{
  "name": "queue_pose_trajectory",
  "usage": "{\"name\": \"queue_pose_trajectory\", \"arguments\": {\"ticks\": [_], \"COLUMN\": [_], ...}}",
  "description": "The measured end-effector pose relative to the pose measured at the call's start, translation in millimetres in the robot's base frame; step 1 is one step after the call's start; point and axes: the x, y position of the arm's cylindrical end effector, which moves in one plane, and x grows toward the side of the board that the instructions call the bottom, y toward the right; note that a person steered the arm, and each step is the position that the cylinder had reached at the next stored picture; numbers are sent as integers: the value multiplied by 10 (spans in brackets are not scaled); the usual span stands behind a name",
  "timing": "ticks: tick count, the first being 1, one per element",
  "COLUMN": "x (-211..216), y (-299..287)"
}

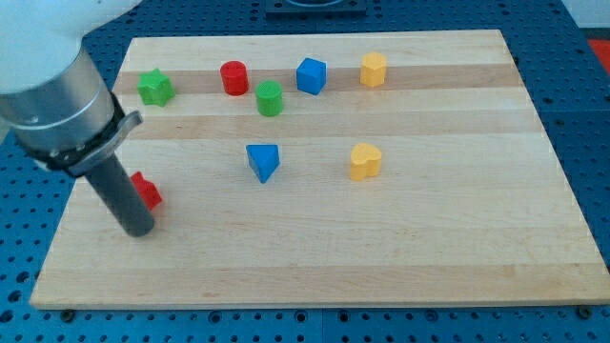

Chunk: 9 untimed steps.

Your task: Push the red circle to the top right of the red star

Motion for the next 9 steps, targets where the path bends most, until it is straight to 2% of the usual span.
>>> {"name": "queue_pose_trajectory", "arguments": {"ticks": [1, 3, 4, 5, 6, 8, 9], "x": [-131, -102, -179, -688, -1190, -1537, -1960], "y": [0, 39, 753, 1281, 1243, 1000, 898]}}
